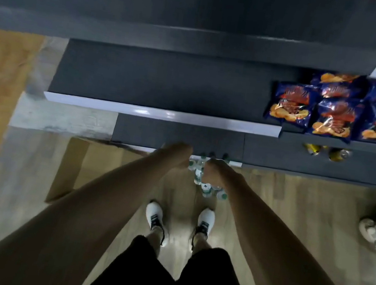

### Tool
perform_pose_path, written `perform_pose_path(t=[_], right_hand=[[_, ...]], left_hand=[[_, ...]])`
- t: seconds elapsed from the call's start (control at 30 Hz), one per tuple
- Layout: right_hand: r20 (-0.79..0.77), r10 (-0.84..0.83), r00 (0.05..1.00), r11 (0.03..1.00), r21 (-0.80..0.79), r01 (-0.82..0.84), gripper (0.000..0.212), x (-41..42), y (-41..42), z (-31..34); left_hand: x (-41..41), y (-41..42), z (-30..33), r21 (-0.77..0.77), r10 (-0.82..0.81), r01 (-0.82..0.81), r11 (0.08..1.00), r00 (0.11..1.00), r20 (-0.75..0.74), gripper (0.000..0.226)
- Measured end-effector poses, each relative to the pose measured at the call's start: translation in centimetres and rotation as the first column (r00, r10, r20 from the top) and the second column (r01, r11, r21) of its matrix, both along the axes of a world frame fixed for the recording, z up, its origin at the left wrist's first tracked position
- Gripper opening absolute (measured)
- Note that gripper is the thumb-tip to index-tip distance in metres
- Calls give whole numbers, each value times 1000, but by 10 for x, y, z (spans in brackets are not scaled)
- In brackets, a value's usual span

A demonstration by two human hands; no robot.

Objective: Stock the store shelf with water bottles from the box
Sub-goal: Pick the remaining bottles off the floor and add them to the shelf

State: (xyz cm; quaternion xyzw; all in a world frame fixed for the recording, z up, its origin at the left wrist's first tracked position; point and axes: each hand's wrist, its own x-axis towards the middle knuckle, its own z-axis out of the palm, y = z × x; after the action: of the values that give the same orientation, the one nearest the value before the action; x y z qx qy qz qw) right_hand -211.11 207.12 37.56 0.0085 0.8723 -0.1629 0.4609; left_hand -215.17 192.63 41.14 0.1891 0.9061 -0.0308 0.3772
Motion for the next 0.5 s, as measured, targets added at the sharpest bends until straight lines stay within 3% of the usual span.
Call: perform_pose_path(t=[0.07, 0.13, 0.2, 0.3, 0.4, 0.5], right_hand=[[3, -44, 999, 999, -25, 44, 27, 15, 10, -24], [7, -107, 994, 993, -51, 108, 24, 31, 18, -36], [41, -166, 985, 984, -64, 168, 9, 47, 22, -50], [65, -271, 960, 959, -67, 275, 9, 64, 24, -81], [66, -321, 945, 942, -81, 325, 28, 77, 21, -121], [82, -373, 924, 920, -95, 380, 12, 86, 15, -158]], left_hand=[[7, 11, -19, 39, 135, -137, 990, 990, 38, 23], [17, 20, -36, -31, 50, -48, 998, 998, 49, 18], [26, 26, -52, -72, 17, -10, 997, 995, 94, 7], [33, 29, -84, -53, -27, 36, 998, 989, 147, 15], [39, 33, -124, -83, -33, 50, 995, 981, 191, 17], [45, 33, -166, -75, -42, 59, 995, 974, 221, 14]])
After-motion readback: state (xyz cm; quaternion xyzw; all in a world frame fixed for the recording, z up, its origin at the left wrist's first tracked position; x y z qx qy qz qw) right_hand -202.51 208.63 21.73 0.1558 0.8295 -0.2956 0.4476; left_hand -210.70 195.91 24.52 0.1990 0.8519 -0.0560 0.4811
